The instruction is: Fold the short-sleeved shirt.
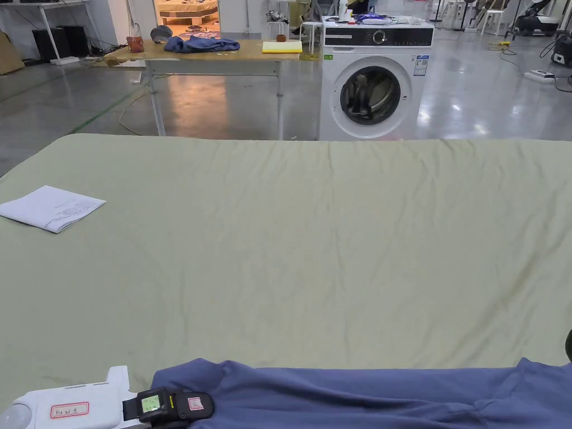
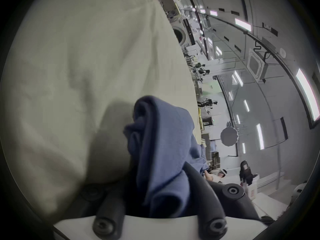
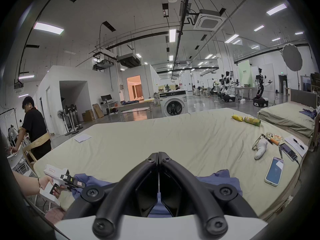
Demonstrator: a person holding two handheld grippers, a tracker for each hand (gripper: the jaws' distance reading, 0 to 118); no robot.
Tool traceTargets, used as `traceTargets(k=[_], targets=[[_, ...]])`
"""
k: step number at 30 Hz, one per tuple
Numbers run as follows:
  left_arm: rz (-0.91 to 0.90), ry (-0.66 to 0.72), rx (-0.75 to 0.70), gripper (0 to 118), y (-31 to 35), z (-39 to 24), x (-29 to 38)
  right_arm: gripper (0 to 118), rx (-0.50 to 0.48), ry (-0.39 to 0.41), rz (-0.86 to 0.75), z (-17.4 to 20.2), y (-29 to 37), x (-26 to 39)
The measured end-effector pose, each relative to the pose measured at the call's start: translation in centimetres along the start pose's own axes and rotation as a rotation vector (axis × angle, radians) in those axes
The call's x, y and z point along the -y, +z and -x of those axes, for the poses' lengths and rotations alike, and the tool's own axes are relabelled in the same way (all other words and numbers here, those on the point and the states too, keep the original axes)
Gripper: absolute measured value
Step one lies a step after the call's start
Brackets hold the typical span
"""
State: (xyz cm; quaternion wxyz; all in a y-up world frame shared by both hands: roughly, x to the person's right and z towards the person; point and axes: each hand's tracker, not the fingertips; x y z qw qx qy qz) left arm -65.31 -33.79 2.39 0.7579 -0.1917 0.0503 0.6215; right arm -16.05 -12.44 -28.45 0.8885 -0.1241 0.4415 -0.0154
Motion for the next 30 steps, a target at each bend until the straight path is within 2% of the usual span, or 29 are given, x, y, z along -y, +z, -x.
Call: traceTargets(k=[3, 6, 9, 12, 13, 14, 18, 21, 22, 23, 24, 25, 26, 30], targets=[[-0.007, -0.138, -0.196, 2, -0.5, -3.1, 1.5, 0, -0.006, 0.0, 0.013, -0.2, 0.0, 0.2], [-0.044, -0.29, -0.263, 2, 2.0, -6.3, 2.5, 0, -0.023, -0.002, 0.008, -0.3, 0.0, 0.0], [-0.122, -0.471, -0.404, 2, 4.6, -11.5, 4.9, 0, -0.039, -0.015, -0.004, -0.8, 0.2, 0.1], [-0.225, -0.787, -0.972, 2, 5.0, -15.5, 7.2, 0, -0.05, -0.023, -0.006, -1.3, 0.4, 0.5], [-0.212, -0.87, -1.116, 2, 4.8, -15.5, 7.7, 0, -0.053, -0.022, -0.004, -1.4, 0.6, 0.7], [-0.19, -0.897, -1.152, 2, 5.0, -15.5, 7.7, 0, -0.055, -0.022, -0.003, -1.6, 0.7, 0.9], [-0.177, -0.531, -0.673, 2, 2.8, -17.9, 8.5, 0, -0.06, -0.02, 0.004, -1.9, 1.3, 1.2], [-0.1, -0.461, -0.459, 4, -1.7, -19.8, 8.5, 0, -0.054, -0.038, 0.0, -2.4, 1.7, 1.1], [-0.067, -0.474, -0.431, 10, -3.7, -20.2, 8.8, 0, -0.053, -0.046, -0.002, -2.6, 1.8, 1.0], [-0.028, -0.457, -0.369, 26, -5.8, -21.0, 9.1, 0, -0.05, -0.053, -0.004, -2.7, 1.9, 1.0], [0.011, -0.448, -0.327, 63, -7.7, -21.2, 9.5, 0, -0.044, -0.062, -0.006, -2.9, 2.0, 0.9], [0.059, -0.452, -0.296, 83, -9.3, -21.5, 10.0, 0, -0.041, -0.068, -0.005, -3.0, 2.0, 0.9], [0.102, -0.451, -0.283, 88, -10.6, -21.8, 10.4, 0, -0.04, -0.075, -0.003, -3.1, 2.0, 0.8], [0.038, -0.564, -0.307, 88, -10.7, -22.9, 10.5, 0, -0.037, -0.081, -0.002, -3.3, 2.3, 0.9]])
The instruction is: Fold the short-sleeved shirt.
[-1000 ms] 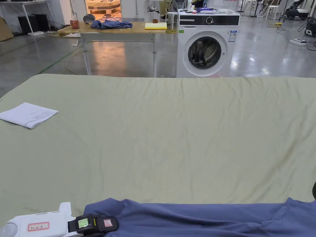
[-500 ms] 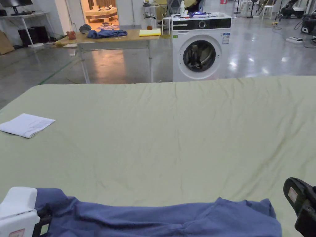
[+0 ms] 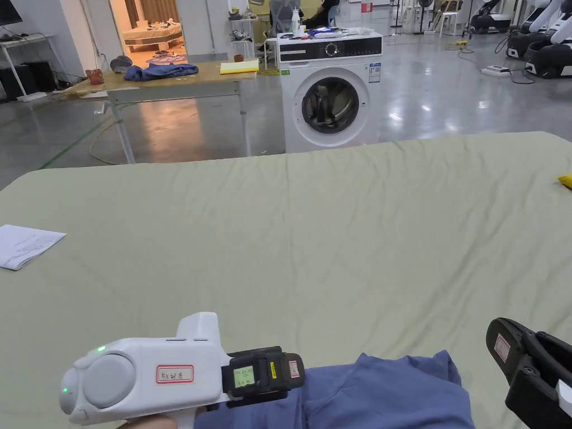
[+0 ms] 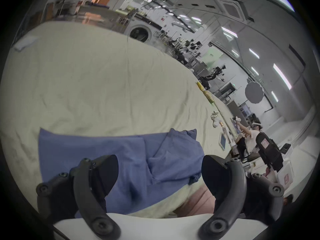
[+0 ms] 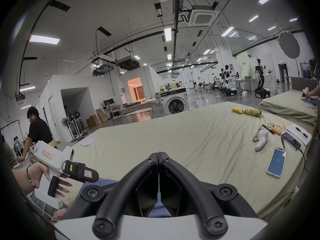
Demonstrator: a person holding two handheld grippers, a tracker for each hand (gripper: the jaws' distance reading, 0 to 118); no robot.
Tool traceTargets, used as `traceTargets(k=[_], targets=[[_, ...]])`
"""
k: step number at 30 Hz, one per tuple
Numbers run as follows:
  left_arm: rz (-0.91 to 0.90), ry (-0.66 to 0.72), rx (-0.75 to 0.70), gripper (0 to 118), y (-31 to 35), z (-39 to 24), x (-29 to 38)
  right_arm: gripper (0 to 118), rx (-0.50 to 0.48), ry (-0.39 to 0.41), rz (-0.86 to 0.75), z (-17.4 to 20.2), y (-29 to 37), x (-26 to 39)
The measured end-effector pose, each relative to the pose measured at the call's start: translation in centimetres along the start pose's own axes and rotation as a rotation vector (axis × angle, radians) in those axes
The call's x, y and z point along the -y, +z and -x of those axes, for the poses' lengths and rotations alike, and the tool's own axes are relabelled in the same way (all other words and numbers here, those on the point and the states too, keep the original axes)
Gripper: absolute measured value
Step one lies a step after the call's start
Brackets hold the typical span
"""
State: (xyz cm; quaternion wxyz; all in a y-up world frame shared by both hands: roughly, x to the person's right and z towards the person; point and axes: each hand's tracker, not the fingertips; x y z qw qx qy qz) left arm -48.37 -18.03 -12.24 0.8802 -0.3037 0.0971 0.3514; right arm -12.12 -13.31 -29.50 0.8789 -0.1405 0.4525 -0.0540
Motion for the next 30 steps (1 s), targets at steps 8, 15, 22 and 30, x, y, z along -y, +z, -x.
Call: traceTargets(k=[8, 15, 22, 30], targets=[[-0.094, -0.167, -0.293, 5, 4.7, 1.7, 1.3, 0, -0.003, 0.013, 0.027, -0.2, -0.7, 0.7], [0.04, -0.224, -0.243, 0, -0.9, 1.4, 3.4, 0, -0.014, 0.011, 0.04, 0.0, -1.0, 0.8], [0.202, -0.26, -0.212, 0, -8.8, 0.1, 6.3, 0, 0.004, 0.018, 0.06, -0.2, -1.0, 1.0], [0.238, 0.067, 0.406, 0, -3.9, -0.5, 4.9, 0, -0.012, 0.01, 0.091, 0.6, -2.0, 1.4]])
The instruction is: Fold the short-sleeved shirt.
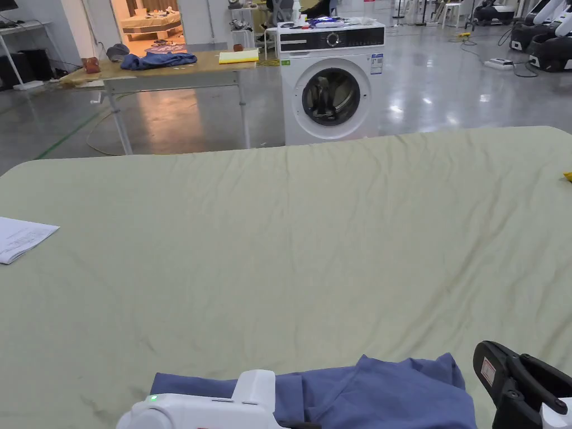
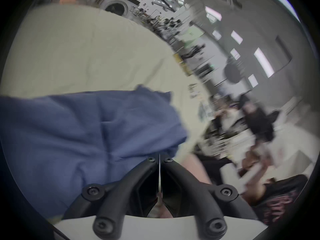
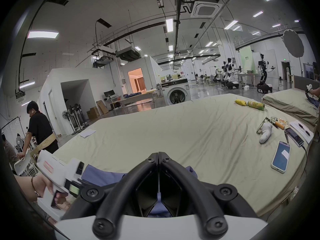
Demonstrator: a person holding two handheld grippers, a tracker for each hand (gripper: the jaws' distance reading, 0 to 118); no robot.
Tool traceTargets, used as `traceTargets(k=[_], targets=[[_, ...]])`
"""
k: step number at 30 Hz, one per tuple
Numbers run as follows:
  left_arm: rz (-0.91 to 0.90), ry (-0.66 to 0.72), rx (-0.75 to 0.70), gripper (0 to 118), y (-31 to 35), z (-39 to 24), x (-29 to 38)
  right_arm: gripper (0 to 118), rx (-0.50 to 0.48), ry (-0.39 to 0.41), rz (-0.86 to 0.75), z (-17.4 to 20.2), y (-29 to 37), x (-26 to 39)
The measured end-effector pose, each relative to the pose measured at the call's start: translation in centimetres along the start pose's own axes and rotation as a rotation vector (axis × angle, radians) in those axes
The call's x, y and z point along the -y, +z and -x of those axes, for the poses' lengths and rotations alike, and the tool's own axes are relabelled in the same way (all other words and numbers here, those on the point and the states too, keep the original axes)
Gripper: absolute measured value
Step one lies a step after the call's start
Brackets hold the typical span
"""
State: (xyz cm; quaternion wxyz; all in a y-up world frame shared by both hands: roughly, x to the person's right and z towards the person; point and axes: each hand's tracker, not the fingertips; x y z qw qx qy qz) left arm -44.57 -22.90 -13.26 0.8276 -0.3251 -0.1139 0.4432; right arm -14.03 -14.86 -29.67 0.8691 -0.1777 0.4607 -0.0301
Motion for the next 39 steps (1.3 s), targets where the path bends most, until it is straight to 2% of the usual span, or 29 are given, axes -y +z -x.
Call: traceTargets(k=[3, 5, 6, 7, 9, 10, 14, 18, 19, 21, 22, 24, 26, 27, 28, 29, 30, 31, 32, 35, 39], targets=[[-0.168, -0.046, -0.073, 0, 4.2, -0.4, 0.0, 0, -0.022, 0.008, -0.003, 0.6, -0.2, -0.3], [-0.254, -0.015, -0.114, 1, 8.0, 1.1, -0.1, 0, -0.031, 0.017, -0.011, 1.0, -0.1, -0.6], [-0.3, -0.002, -0.12, 11, 10.2, 2.3, 0.0, 0, -0.034, 0.023, -0.012, 1.1, -0.1, -0.7], [-0.331, 0.033, -0.14, 36, 12.3, 3.5, 0.0, 0, -0.036, 0.028, -0.013, 1.2, -0.2, -0.7], [-0.344, 0.086, -0.196, 98, 15.7, 5.9, 0.3, 0, -0.039, 0.039, -0.008, 1.4, -0.3, -0.8], [-0.361, 0.108, -0.192, 105, 17.6, 7.3, 0.6, 0, -0.038, 0.044, -0.004, 1.5, -0.5, -0.8], [-0.354, 0.269, -0.143, 105, 21.3, 12.2, 1.6, 0, -0.033, 0.045, 0.02, 1.8, -1.0, -0.6], [-0.305, 0.366, -0.126, 105, 19.6, 16.3, 2.1, 0, -0.031, 0.045, 0.044, 2.6, -1.3, -0.3], [-0.291, 0.385, -0.076, 104, 18.5, 17.1, 2.2, 0, -0.031, 0.047, 0.052, 2.8, -1.4, -0.3], [-0.365, 0.337, 0.088, 105, 17.2, 17.0, 1.4, 0, -0.032, 0.053, 0.066, 3.2, -1.4, -0.3], [-0.357, 0.372, 0.151, 104, 16.1, 17.2, 0.8, 0, -0.033, 0.058, 0.071, 3.4, -1.5, -0.3], [-0.311, 0.429, 0.214, 104, 13.4, 17.5, 0.1, 0, -0.032, 0.072, 0.077, 3.8, -1.5, -0.3], [-0.267, 0.381, 0.24, 102, 11.5, 17.1, -0.6, 0, -0.034, 0.079, 0.077, 3.9, -1.5, -0.5], [-0.239, 0.342, 0.238, 83, 11.2, 17.9, -1.0, 0, -0.033, 0.079, 0.076, 3.9, -1.5, -0.5], [-0.234, 0.326, 0.2, 49, 10.8, 18.0, -1.0, 0, -0.031, 0.075, 0.074, 3.9, -1.5, -0.6], [-0.223, 0.324, 0.141, 6, 10.5, 18.3, -0.9, 0, -0.031, 0.067, 0.074, 3.9, -1.5, -0.6], [-0.177, 0.33, -0.021, 3, 9.8, 19.0, -0.7, 0, -0.032, 0.057, 0.075, 3.8, -1.5, -0.6], [-0.18, 0.348, -0.111, 3, 9.6, 20.2, -0.1, 0, -0.032, 0.048, 0.076, 3.7, -1.6, -0.6], [-0.248, 0.391, 0.082, 3, 10.4, 19.7, -0.5, 0, -0.03, 0.044, 0.079, 3.6, -1.6, -0.5], [-0.202, 0.307, -0.06, 2, 10.4, 17.9, -0.9, 0, -0.022, 0.041, 0.084, 3.3, -1.7, -0.4], [-0.201, 0.204, -0.237, 2, 12.3, 12.4, -1.2, 0, -0.04, 0.022, 0.069, 2.8, -1.3, -0.5]])
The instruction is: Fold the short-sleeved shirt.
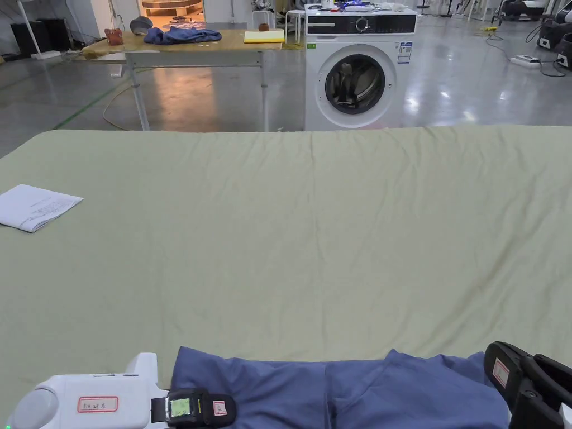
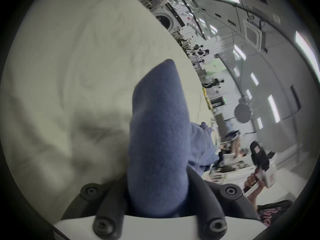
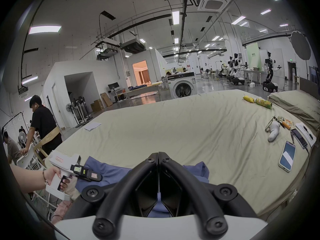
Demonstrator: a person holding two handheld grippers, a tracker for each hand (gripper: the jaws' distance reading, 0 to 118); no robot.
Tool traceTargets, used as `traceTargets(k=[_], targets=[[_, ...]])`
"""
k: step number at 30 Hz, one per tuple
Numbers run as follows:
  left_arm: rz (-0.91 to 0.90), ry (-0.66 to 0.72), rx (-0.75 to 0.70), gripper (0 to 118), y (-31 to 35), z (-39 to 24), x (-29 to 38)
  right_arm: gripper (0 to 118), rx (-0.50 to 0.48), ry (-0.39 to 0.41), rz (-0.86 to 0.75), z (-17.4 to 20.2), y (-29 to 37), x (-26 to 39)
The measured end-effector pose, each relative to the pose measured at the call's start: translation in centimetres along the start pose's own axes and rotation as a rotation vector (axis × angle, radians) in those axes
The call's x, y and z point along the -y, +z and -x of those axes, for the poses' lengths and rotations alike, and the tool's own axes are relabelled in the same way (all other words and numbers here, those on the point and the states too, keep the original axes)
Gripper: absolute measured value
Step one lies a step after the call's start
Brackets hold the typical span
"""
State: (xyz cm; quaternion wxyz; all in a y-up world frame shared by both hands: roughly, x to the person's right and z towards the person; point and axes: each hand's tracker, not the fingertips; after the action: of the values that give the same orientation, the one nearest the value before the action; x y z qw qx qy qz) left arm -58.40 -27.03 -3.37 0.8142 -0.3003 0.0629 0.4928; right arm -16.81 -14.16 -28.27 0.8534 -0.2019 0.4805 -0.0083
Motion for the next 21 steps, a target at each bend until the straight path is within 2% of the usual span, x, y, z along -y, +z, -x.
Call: traceTargets(k=[2, 6, 8, 12, 14, 18, 21], targets=[[-0.036, -0.08, -0.115, 2, 2.7, -2.5, 0.2, 0, -0.008, -0.001, -0.014, -0.3, 0.3, 0.0], [-0.143, -0.262, -0.607, 2, 6.9, -8.6, 1.9, 0, -0.016, 0.008, -0.033, -0.9, 0.7, 0.4], [-0.157, -0.308, -0.703, 2, 7.7, -9.1, 1.5, 0, -0.022, 0.001, -0.036, -1.3, 0.9, 0.8], [-0.11, -0.356, -0.672, 2, 6.2, -11.7, 1.9, 0, -0.035, -0.041, -0.036, -2.0, 1.2, 1.1], [-0.093, -0.333, -0.537, 2, 4.8, -13.6, 2.0, 0, -0.034, -0.052, -0.045, -2.4, 1.8, 1.2], [-0.045, -0.198, -0.264, 2, -0.2, -17.3, 1.7, 0, -0.015, -0.061, -0.066, -3.4, 2.9, 1.1], [0.024, -0.192, -0.207, 3, -5.3, -19.1, 1.5, 0, 0.011, -0.082, -0.07, -4.4, 3.5, 1.1]])
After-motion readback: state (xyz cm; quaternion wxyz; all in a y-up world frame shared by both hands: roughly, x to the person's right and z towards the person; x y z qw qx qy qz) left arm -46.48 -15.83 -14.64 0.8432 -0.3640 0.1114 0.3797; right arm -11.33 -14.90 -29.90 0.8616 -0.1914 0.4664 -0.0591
